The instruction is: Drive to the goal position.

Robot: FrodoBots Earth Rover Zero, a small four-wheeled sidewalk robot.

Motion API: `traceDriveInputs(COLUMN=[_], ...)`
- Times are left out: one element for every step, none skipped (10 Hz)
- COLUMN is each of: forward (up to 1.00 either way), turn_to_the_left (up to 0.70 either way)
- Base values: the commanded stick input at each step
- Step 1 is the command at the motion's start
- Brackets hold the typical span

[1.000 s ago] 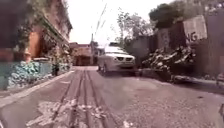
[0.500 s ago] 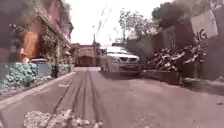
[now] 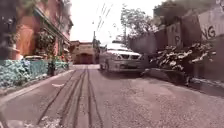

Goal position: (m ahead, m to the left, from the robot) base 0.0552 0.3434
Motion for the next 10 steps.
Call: traceDriveInputs(forward=[0.7, 0.7, 0.7, 0.7, 0.7, 0.7, 0.7, 0.7, 0.7, 0.7], turn_to_the_left=[0.01, 0.01, 0.01, 0.01, 0.01, 0.01, 0.01, 0.01, 0.01, 0.01])
